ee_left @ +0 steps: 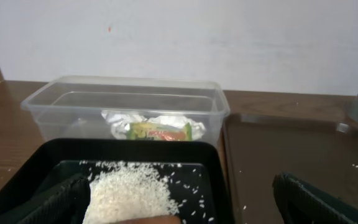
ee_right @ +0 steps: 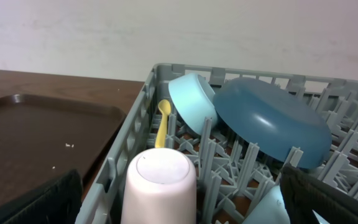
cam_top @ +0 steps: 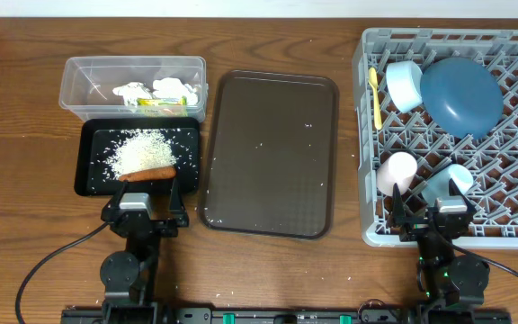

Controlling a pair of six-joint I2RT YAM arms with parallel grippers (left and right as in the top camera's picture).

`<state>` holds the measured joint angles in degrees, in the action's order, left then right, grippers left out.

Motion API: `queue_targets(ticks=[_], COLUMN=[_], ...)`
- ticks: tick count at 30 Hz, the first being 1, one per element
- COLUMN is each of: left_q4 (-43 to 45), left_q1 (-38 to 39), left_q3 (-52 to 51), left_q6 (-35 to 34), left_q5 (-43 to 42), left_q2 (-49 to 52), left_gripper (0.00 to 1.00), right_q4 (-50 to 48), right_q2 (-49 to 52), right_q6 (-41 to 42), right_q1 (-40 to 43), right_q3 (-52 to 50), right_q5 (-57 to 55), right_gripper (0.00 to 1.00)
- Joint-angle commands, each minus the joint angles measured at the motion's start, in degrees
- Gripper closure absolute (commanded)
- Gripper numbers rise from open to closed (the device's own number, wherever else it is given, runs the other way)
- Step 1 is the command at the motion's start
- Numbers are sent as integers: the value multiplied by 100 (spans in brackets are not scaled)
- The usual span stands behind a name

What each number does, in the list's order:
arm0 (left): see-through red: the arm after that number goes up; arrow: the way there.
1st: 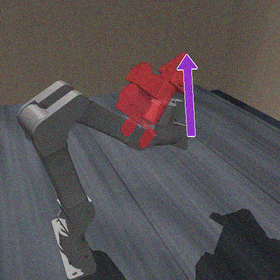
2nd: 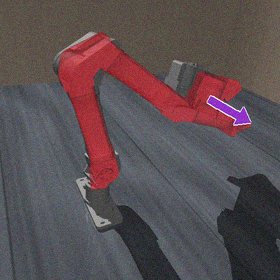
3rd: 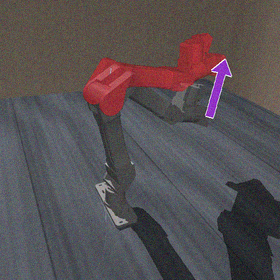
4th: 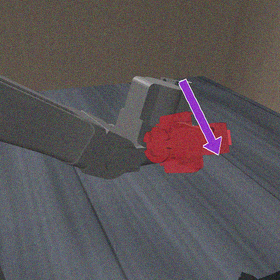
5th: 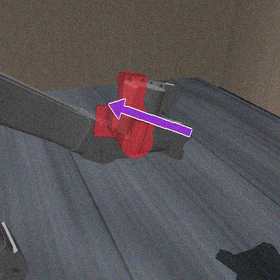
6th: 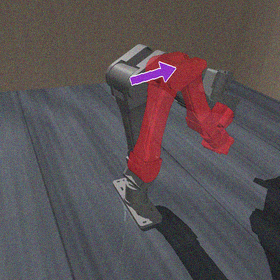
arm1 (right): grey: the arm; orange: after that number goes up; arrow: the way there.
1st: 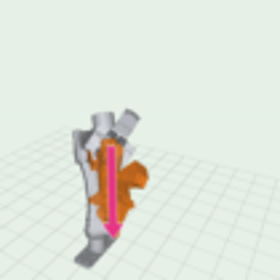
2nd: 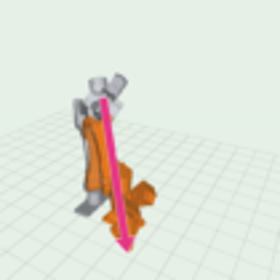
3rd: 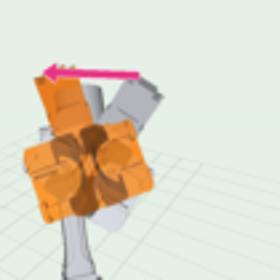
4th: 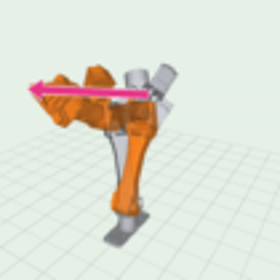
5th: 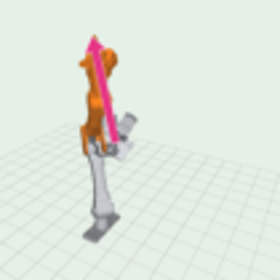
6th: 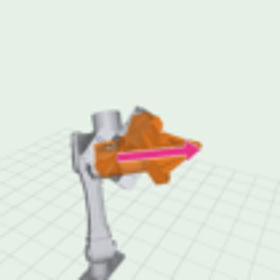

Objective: Sort waste into correct bins and load items into the dishwasher rack

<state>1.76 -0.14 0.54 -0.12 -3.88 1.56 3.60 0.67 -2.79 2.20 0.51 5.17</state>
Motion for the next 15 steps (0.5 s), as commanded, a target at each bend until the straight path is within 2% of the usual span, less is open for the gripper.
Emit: queue_targets(ticks=[1,4,15], left_q4=[-236,-573,-557], left_q1=[-68,-70,-70], left_q3=[-31,-31,-31], left_q6=[33,33,33], left_q5=[4,9,9], left_q2=[-149,-149,-133], left_gripper=[4,4,4], right_q4=[7,7,7], right_q2=[-37,-37,-37], right_q6=[-70,-70,-70], right_q1=[-2,-2,-2], right_q3=[-22,-22,-22], right_q5=[22,24,24], right_gripper=[1,1,1])
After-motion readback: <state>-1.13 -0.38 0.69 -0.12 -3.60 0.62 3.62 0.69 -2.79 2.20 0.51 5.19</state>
